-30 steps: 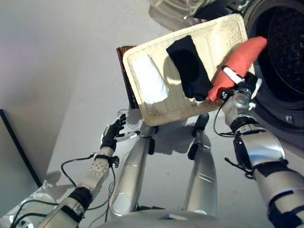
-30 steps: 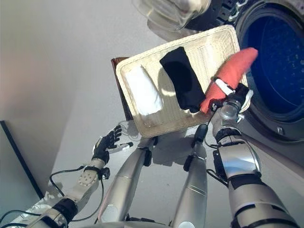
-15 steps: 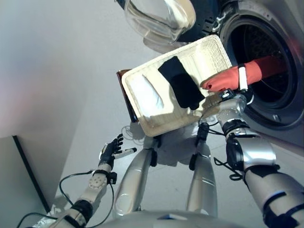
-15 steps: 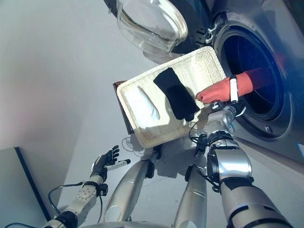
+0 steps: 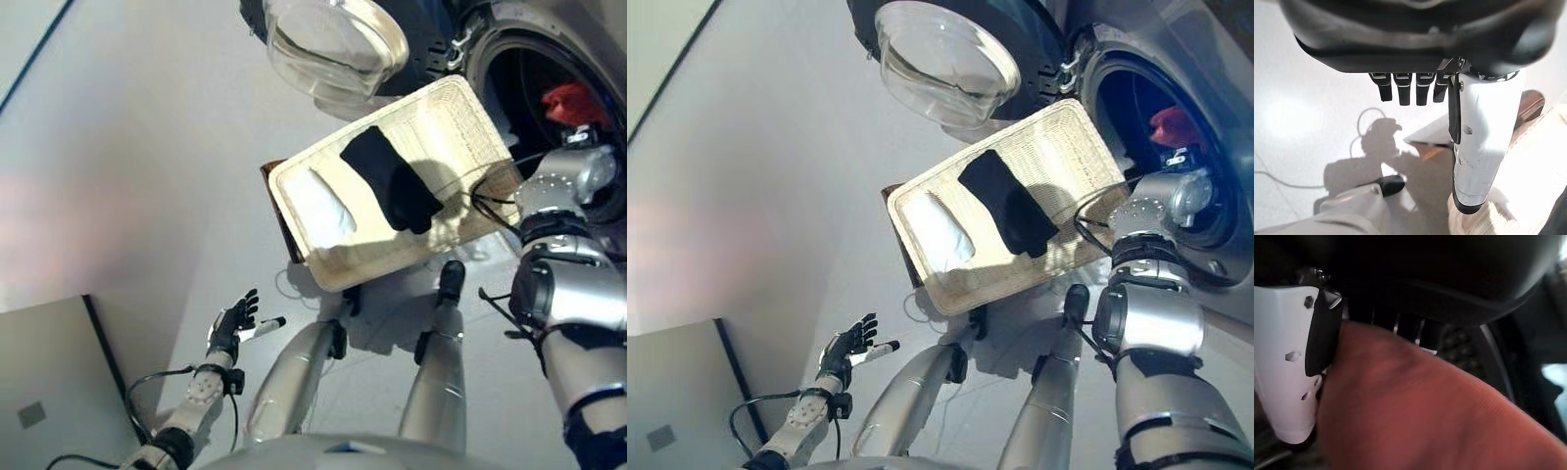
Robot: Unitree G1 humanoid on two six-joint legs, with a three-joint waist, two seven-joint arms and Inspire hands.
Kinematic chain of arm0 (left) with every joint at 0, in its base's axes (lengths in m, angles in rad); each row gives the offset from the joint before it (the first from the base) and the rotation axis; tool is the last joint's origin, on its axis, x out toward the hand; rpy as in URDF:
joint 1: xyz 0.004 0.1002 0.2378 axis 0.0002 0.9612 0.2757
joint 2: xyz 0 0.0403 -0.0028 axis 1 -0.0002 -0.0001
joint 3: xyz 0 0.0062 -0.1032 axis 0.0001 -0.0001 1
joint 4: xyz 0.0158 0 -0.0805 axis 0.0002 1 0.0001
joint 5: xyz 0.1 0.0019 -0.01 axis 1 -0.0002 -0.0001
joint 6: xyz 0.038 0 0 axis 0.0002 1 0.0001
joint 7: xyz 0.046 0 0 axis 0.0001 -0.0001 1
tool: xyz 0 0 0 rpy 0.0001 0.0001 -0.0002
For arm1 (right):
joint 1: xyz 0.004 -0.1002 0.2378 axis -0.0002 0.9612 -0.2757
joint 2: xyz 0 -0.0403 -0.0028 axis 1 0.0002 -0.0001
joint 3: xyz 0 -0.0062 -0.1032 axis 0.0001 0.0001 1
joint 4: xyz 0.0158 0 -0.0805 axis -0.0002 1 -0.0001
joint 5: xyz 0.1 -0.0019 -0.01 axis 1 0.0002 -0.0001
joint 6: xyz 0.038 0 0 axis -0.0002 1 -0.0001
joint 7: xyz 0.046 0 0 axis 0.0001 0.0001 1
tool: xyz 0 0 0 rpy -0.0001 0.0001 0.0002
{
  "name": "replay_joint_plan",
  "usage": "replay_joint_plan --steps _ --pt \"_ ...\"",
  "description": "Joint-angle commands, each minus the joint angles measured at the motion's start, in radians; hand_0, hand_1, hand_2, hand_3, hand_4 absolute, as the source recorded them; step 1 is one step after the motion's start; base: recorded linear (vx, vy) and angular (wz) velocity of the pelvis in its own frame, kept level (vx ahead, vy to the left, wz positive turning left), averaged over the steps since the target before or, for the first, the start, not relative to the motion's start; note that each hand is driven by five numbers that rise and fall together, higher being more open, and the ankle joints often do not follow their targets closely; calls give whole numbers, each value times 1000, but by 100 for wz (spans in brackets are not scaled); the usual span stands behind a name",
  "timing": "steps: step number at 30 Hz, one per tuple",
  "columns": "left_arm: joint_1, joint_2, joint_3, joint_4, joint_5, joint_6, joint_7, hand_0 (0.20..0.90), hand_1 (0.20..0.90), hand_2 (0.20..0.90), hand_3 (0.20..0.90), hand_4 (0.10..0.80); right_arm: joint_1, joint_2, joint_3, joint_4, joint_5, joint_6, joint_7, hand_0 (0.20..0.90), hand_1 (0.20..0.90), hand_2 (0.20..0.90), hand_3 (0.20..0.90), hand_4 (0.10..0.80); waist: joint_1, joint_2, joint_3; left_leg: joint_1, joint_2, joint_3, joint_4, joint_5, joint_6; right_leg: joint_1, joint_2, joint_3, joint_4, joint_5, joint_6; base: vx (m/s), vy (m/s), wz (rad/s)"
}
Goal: Pick up the clothes and place them into the washing machine
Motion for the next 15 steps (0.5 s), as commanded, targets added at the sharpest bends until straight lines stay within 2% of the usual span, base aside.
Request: replay_joint_plan --steps 1,9,15 --pt "39 24 -7 -34 -35 -55 13 900 900 900 900 800 -115 -164 132 -129 -82 -76 35 900 900 900 900 800 -4 68 -45 -25 42 -86 -6 -21 -127 44 45 -29 119 -171 -43 18 59 -10" --pt "27 -5 -23 6 -38 -43 -11 900 900 900 900 800 -76 -36 130 18 27 -32 147 900 900 900 900 800 -2 92 -57 -23 38 -71 9 -32 -123 47 40 -16 120 -167 -45 0 20 -8" --pt "25 -6 -23 21 -30 -36 -12 900 900 900 900 800 -57 12 141 51 37 -13 174 900 900 900 900 800 -10 84 -52 -25 38 -74 14 -30 -123 53 45 -20 120 -163 -50 -19 -8 -1"
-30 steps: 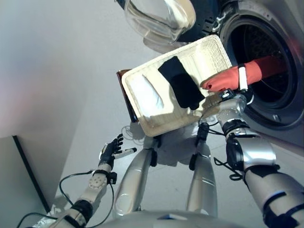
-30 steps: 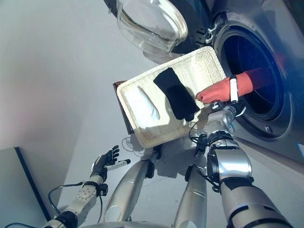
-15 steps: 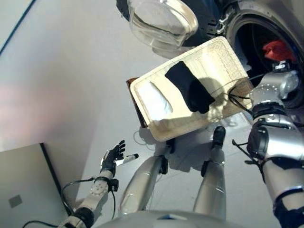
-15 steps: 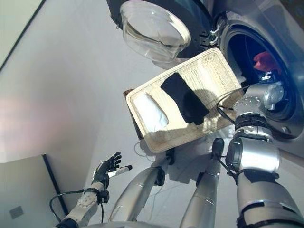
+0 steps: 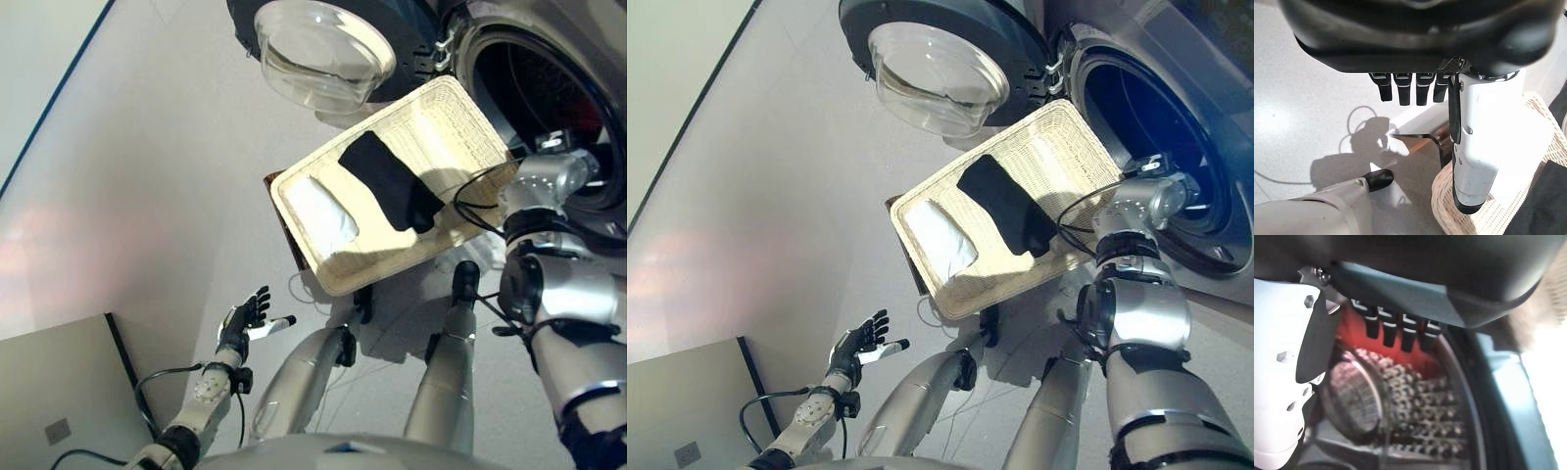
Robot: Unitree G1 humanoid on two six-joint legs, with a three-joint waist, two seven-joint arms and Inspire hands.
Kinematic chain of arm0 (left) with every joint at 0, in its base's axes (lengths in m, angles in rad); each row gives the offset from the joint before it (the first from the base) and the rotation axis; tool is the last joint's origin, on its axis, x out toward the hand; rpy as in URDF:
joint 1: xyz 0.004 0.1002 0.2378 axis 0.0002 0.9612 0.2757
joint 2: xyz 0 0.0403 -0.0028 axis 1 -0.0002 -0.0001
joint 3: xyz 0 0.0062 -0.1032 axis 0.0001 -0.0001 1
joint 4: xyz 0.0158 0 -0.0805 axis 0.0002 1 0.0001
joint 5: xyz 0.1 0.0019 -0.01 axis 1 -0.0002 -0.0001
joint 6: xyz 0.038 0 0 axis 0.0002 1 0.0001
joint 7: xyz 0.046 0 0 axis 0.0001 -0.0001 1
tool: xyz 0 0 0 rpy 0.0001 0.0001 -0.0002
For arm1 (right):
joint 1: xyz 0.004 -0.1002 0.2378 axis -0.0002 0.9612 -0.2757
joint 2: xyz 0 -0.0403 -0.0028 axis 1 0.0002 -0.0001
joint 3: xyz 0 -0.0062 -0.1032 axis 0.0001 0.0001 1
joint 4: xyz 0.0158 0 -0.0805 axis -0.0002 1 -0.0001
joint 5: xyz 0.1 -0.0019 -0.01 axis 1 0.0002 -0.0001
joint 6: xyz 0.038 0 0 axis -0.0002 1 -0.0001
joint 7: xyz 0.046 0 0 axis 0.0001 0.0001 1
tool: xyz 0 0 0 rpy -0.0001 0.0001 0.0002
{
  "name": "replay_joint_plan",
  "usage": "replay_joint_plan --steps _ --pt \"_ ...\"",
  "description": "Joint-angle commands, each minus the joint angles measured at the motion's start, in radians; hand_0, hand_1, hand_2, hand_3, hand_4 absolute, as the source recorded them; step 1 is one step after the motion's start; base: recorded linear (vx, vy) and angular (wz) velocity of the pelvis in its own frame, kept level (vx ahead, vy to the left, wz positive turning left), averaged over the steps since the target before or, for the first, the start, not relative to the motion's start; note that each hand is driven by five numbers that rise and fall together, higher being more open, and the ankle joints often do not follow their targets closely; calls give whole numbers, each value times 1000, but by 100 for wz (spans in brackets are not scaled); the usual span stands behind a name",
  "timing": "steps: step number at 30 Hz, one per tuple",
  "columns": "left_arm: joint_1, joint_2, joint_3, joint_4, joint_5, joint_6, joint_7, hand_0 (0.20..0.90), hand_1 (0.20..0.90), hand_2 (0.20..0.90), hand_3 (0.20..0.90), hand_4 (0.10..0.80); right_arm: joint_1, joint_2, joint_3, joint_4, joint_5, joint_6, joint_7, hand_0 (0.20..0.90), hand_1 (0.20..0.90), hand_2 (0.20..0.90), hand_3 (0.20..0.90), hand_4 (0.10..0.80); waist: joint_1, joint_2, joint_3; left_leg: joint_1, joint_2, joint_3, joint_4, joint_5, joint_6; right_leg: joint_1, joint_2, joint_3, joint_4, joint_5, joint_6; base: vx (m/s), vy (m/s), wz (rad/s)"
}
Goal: Pick up the clothes and place them into the washing machine
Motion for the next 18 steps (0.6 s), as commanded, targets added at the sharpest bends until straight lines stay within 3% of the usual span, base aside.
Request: replay_joint_plan --steps 1,4,6,8,18 --pt "30 12 24 17 -25 -18 11 900 900 900 900 800 -38 -68 148 -32 -45 -17 61 900 900 900 900 800 -4 48 -28 -45 47 -79 19 -35 -120 56 46 -52 113 -169 -53 -38 -23 0" --pt "28 20 34 28 -19 -12 7 900 900 900 900 800 -32 -68 204 61 -110 63 62 900 900 900 900 800 -11 27 -19 -51 51 -79 31 -34 -120 59 55 -55 115 -166 -59 -52 -38 3" --pt "22 33 54 30 -4 -9 5 900 900 900 900 800 -34 -79 312 126 -244 161 89 900 900 900 900 800 -13 6 -7 -60 59 -79 45 -32 -122 59 58 -60 116 -158 -63 -75 -77 4" --pt "26 43 66 23 15 -14 3 900 900 900 900 800 -30 -63 392 123 -334 196 101 900 900 900 900 800 -20 -9 8 -65 64 -82 54 -29 -122 61 63 -67 116 -154 -66 -81 -94 5" --pt "53 76 184 4 -14 -26 15 900 900 900 900 800 13 8 577 131 -633 272 102 900 900 900 900 800 -22 -94 44 -105 77 -120 86 -8 -131 64 75 -118 132 -150 -78 -55 -64 7"
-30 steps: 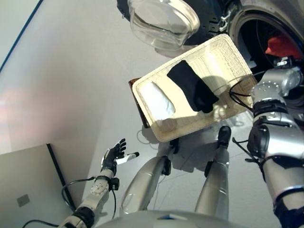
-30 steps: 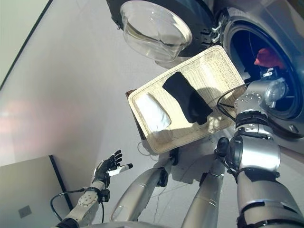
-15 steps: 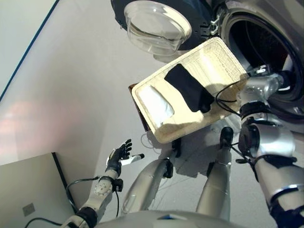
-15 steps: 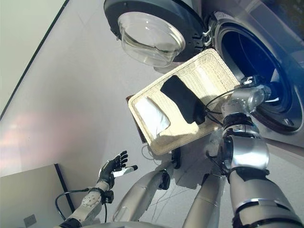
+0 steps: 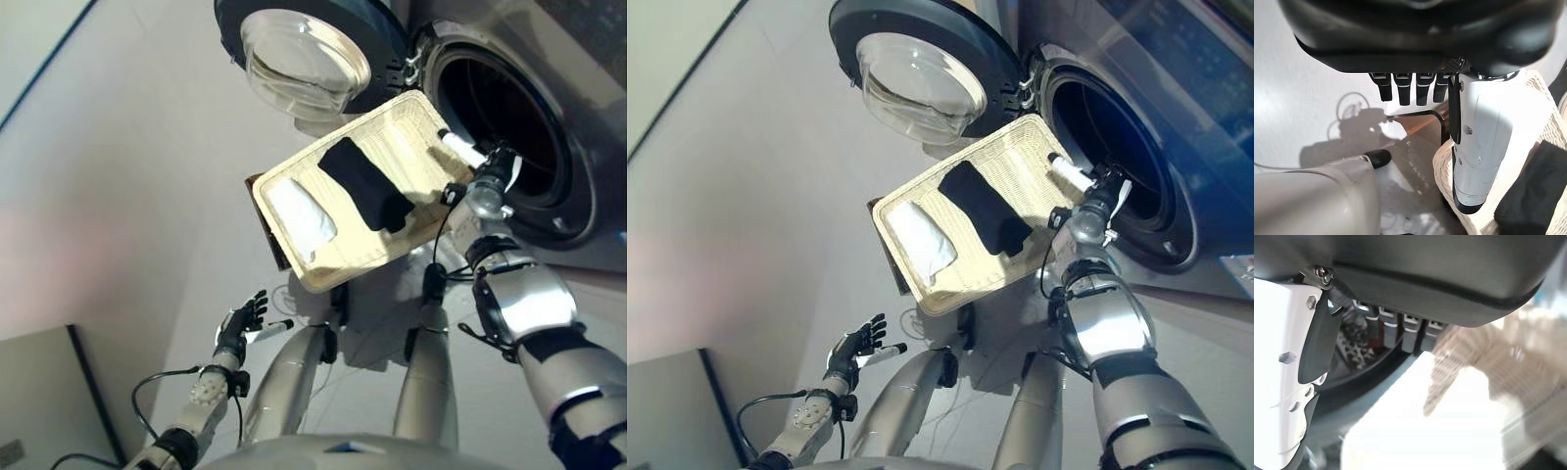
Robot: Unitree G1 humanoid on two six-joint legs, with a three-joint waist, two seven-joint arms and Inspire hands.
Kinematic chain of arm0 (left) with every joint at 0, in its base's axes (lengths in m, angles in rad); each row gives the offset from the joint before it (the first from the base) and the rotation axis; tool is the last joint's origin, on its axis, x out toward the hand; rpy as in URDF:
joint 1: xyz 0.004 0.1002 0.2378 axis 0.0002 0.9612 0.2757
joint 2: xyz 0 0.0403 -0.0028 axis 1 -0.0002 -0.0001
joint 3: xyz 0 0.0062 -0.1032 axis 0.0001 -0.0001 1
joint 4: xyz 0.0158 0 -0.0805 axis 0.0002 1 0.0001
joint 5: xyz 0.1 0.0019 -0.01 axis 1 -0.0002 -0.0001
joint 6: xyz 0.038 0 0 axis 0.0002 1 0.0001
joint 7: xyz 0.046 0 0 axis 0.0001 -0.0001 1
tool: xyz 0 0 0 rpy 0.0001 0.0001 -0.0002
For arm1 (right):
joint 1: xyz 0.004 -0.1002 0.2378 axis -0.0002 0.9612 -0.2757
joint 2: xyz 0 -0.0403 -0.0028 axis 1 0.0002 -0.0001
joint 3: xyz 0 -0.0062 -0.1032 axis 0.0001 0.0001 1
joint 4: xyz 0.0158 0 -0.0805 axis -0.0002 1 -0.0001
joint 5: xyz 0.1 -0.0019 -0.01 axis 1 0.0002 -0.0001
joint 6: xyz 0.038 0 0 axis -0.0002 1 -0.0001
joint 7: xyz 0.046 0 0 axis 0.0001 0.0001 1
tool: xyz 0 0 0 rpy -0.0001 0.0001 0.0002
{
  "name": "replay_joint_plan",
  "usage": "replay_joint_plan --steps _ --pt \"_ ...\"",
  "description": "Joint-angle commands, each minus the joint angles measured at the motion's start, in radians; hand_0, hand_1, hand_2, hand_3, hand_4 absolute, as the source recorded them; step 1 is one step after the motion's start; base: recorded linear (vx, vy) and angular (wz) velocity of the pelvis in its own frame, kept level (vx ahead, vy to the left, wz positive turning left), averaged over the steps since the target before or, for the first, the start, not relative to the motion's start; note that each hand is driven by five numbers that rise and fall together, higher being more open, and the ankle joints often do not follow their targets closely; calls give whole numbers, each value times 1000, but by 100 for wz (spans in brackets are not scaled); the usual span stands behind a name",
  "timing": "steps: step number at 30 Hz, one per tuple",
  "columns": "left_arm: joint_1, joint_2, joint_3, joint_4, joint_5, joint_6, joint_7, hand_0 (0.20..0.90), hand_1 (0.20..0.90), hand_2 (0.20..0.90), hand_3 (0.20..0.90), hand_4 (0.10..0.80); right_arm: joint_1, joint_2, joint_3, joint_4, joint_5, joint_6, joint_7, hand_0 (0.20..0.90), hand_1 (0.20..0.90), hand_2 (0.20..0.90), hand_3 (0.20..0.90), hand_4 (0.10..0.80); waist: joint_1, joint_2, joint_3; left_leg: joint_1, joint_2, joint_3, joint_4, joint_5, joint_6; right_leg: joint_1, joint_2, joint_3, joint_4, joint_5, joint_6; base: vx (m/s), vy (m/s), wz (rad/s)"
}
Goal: Pick up the clothes and place them into the washing machine
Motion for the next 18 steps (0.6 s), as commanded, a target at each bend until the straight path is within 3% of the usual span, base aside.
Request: replay_joint_plan --steps 1,7,18 --pt "55 72 140 -39 -80 -41 34 900 900 900 900 800 -60 -61 104 -90 -210 -30 -21 900 900 900 900 800 36 -4 42 -54 34 -52 -16 16 -91 63 37 -59 75 -128 -48 -26 -35 24" --pt "80 81 227 -210 -125 -86 36 900 900 900 900 800 -34 -54 271 -113 -502 32 -44 900 900 900 900 800 55 -45 56 -61 31 -92 -2 -6 -98 78 33 -93 91 -163 -44 28 -45 20" --pt "51 67 274 -354 -120 -93 58 900 900 900 900 800 -79 -20 294 71 -631 118 -119 900 900 900 900 800 108 -71 87 -132 13 -134 36 -5 -98 45 10 -143 140 -191 -47 -8 -2 20"
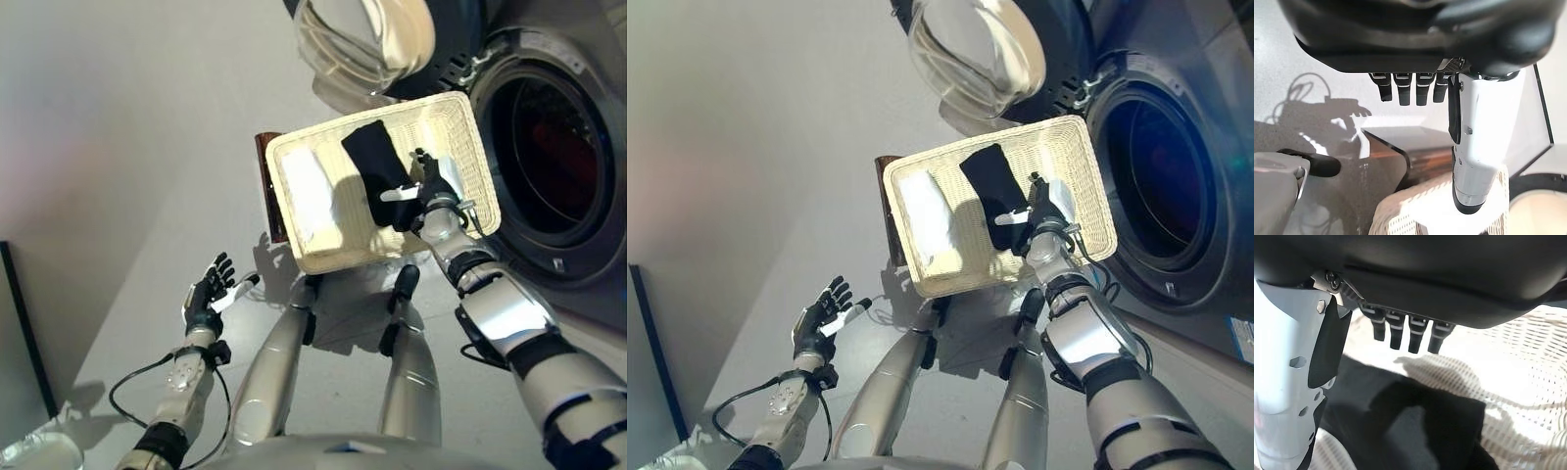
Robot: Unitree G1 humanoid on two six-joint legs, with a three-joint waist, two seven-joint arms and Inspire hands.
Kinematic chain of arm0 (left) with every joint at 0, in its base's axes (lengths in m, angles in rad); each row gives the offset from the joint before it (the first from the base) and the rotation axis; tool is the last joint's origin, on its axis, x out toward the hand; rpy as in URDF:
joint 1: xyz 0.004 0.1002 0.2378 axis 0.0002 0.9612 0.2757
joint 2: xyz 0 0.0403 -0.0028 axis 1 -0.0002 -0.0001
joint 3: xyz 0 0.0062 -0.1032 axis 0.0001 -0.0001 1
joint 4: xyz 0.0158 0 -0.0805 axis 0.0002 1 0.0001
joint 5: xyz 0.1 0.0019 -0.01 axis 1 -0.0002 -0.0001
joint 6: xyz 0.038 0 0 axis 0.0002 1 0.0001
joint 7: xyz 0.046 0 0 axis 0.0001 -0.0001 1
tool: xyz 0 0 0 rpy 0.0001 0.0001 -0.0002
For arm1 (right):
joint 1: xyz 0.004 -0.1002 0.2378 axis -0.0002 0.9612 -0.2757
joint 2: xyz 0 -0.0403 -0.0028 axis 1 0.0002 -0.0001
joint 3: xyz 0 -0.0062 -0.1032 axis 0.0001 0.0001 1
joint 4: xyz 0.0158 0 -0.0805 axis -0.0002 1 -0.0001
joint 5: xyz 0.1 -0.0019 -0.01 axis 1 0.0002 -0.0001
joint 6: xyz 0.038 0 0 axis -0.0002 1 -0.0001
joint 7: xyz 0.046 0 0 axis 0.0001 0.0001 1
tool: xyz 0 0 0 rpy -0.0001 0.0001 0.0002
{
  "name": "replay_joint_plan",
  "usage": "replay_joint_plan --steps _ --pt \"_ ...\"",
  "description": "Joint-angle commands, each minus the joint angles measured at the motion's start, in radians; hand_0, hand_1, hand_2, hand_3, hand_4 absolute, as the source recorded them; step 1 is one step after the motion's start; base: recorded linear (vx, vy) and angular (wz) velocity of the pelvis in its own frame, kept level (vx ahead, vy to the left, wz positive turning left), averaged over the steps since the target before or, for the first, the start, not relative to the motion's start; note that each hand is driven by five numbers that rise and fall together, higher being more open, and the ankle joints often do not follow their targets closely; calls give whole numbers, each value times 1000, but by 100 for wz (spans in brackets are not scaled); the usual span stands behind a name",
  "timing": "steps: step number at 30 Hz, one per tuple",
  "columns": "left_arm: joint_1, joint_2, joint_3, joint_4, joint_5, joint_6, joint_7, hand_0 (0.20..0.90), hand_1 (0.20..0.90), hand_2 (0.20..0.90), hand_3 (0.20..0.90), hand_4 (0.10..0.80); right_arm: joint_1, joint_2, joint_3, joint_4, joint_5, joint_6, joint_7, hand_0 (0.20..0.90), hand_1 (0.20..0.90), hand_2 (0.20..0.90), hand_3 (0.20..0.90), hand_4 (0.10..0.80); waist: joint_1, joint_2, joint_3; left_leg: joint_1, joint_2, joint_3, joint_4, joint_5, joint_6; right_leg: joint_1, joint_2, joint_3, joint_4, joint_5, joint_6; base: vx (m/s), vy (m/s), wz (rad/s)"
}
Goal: Pick up the clothes and place them into the washing machine
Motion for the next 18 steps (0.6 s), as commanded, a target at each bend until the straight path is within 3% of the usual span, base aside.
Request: replay_joint_plan --steps 1,12,13,14,15,16,18 --pt "0 56 59 -114 3 -63 37 900 900 900 900 800 -94 -74 28 8 -37 13 -80 900 900 900 900 800 41 33 24 -77 3 -2 19 -25 -70 29 10 -5 110 -156 -13 -22 7 22" --pt "-70 50 33 -153 44 -64 81 900 900 900 900 800 -176 -128 44 61 -94 71 -88 900 900 900 900 800 76 76 78 -201 -23 -10 90 -37 -66 -95 -23 -13 229 -194 -20 -10 30 16" --pt "-75 45 23 -149 47 -60 85 900 900 900 900 800 -178 -120 58 62 -116 79 -84 862 862 862 862 773 75 81 89 -211 -25 -8 90 -35 -67 -105 -27 -10 229 -194 -20 20 45 10" --pt "-80 41 19 -139 49 -60 90 900 900 900 900 800 -179 -114 61 66 -125 83 -84 496 496 496 496 512 75 83 93 -215 -26 -7 89 -33 -67 -114 -27 -9 232 -193 -21 24 48 6" --pt "-83 37 14 -131 49 -61 95 900 900 900 900 800 -178 -105 68 70 -138 88 -87 389 389 389 389 435 76 85 97 -220 -28 -7 89 -33 -66 -118 -27 -5 228 -190 -20 20 39 4" --pt "-85 34 7 -128 54 -59 100 900 900 900 900 800 -176 -101 71 71 -150 90 -87 200 200 200 200 300 76 85 99 -222 -27 -6 87 -32 -66 -121 -27 -4 224 -188 -20 0 0 0" --pt "-87 32 0 -117 57 -57 102 900 900 900 900 800 -179 -96 70 73 -155 93 -87 200 200 200 200 300 77 87 101 -224 -26 -5 83 -29 -66 -123 -26 -5 221 -186 -20 0 0 0"
